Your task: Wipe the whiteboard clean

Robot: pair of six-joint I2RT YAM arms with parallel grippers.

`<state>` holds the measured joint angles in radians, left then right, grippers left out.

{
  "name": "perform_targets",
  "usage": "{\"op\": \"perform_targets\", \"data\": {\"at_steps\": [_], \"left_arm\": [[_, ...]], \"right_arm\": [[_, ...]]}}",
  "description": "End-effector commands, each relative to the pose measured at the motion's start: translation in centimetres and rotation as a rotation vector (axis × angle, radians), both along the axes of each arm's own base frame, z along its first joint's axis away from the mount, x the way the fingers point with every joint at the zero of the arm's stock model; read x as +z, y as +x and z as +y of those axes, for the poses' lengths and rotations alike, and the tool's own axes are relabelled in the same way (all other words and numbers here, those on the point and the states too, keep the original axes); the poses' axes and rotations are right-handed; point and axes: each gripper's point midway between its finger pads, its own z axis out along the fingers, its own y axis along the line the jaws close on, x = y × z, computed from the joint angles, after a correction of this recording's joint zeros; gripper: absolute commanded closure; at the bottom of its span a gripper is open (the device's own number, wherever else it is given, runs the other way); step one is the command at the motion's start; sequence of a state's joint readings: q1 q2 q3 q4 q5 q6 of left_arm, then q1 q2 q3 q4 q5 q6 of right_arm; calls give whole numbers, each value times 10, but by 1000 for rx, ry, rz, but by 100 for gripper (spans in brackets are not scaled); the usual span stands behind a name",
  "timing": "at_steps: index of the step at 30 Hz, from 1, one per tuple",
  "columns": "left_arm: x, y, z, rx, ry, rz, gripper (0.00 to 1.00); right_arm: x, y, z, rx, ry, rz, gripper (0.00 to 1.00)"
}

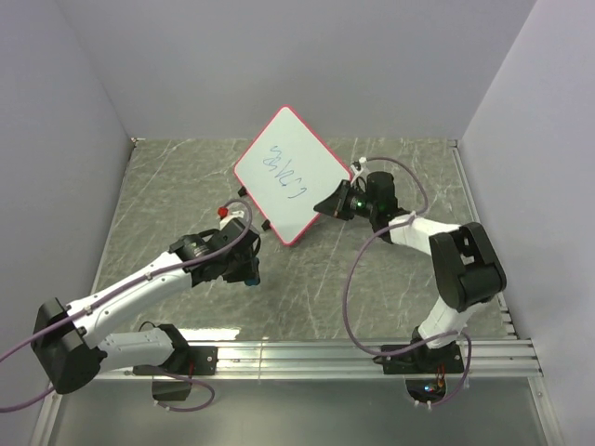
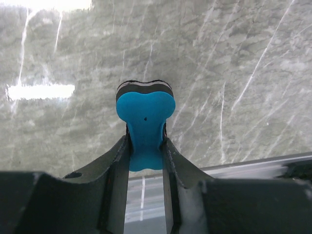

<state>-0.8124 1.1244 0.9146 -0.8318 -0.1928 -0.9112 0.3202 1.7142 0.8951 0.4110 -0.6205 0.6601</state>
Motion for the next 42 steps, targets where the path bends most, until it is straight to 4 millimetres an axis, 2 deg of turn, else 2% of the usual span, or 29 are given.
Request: {"op": "perform_targets", "data": {"at_steps": [1, 5, 6, 12, 15, 17, 18, 19, 21, 23, 24, 25, 26, 28, 29, 36, 38, 42], "left_arm": [[18, 23, -14, -26, -23, -93, 100], [24, 41, -26, -52, -7, -140, 100], [32, 47, -31, -53, -16, -161, 100], [50, 96, -59, -82, -46, -262, 100], [47, 119, -73, -102, -43, -286, 100], [36, 130, -82, -117, -32, -287, 100], [40, 139, -89, -116, -60, -311, 100], [33, 145, -92, -117, -58, -304, 100], [36, 158, -99, -114, -84, -324, 100], [29, 170, -110, -134, -99, -328, 100], [35, 178, -114, -134, -109, -344, 100], [25, 185, -118, -135, -98, -335, 100], [29, 192, -122, -141, -108, -345, 100], [21, 205, -120, -132, -105, -336, 100], [24, 211, -122, -132, -125, -347, 100], [8, 253, -85, -49, -189, -334, 100], [0, 260, -77, -26, -197, -325, 100], [-11, 261, -82, -50, -235, -294, 100]], "right_arm": [[-18, -56, 12, 125, -30, 97, 100], [-23, -83, 18, 163, -61, 114, 100], [-18, -87, 20, 170, -61, 103, 100], [-15, -101, 18, 186, -101, 107, 100], [-20, -110, 14, 197, -121, 127, 100], [-24, -114, 13, 202, -127, 144, 100], [-25, -114, 14, 202, -126, 152, 100], [-26, -115, 14, 204, -125, 158, 100], [-30, -117, 14, 206, -126, 183, 100], [-31, -117, 17, 214, -128, 197, 100], [-35, -116, 17, 214, -137, 211, 100], [-35, -116, 18, 218, -136, 214, 100], [-33, -114, 19, 220, -140, 218, 100], [-33, -112, 20, 221, -145, 224, 100], [-30, -110, 21, 224, -147, 224, 100], [-24, -100, 26, 238, -162, 233, 100], [-22, -99, 28, 245, -163, 236, 100], [-22, -96, 28, 244, -178, 242, 100]]}}
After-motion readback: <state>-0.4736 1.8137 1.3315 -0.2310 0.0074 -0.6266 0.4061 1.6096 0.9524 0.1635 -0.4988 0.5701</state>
